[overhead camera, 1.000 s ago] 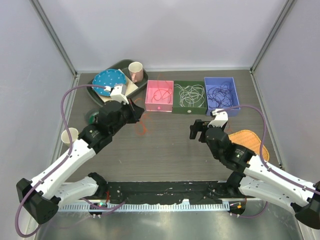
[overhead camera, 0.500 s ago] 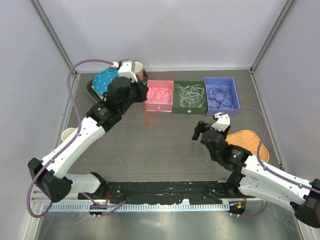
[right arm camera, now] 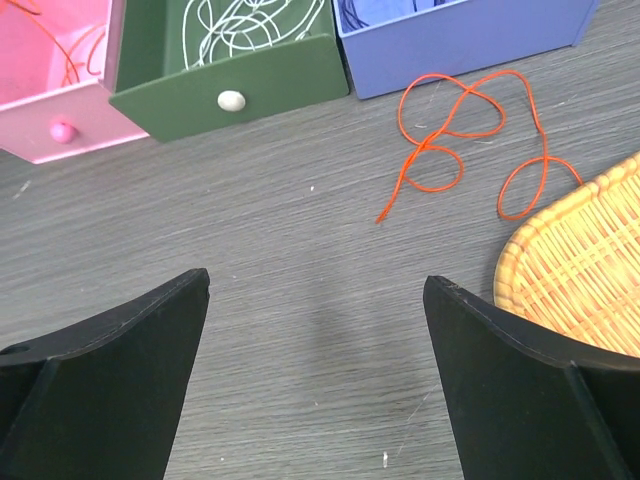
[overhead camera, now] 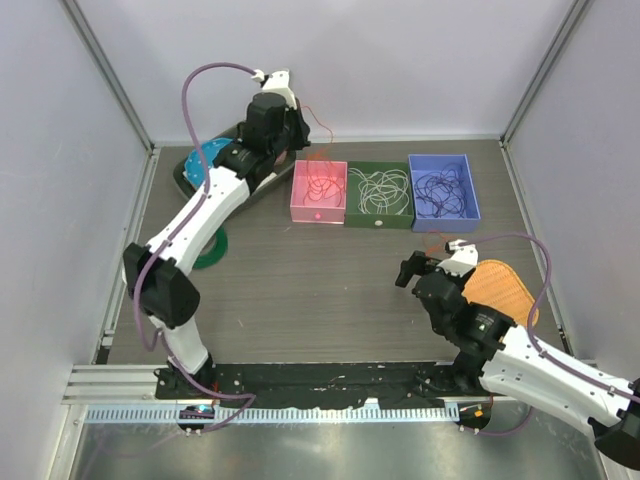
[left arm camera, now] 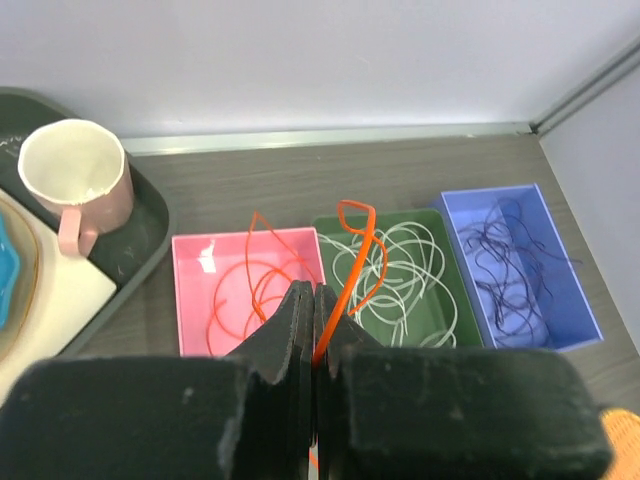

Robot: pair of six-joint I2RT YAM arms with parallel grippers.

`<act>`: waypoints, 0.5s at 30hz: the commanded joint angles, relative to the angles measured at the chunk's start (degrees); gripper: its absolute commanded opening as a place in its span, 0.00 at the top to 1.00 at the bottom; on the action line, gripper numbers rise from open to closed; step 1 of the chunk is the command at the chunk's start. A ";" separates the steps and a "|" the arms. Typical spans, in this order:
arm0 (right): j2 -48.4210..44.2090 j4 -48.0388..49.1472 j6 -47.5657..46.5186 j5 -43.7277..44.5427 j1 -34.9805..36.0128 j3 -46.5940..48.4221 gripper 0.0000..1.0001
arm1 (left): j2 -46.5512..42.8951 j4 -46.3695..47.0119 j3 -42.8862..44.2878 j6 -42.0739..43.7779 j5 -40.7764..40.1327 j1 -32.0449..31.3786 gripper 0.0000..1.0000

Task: Untangle the cables

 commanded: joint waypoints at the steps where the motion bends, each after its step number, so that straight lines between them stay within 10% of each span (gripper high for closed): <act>1: -4.09 1.26 2.14 3.26 -0.01 -1.28 0.06 | 6.73 -0.30 7.46 1.21 2.60 1.83 1.00; 15: -6.04 1.35 2.58 5.01 -0.01 -2.60 0.06 | 29.16 -4.17 17.58 2.35 2.96 3.50 1.00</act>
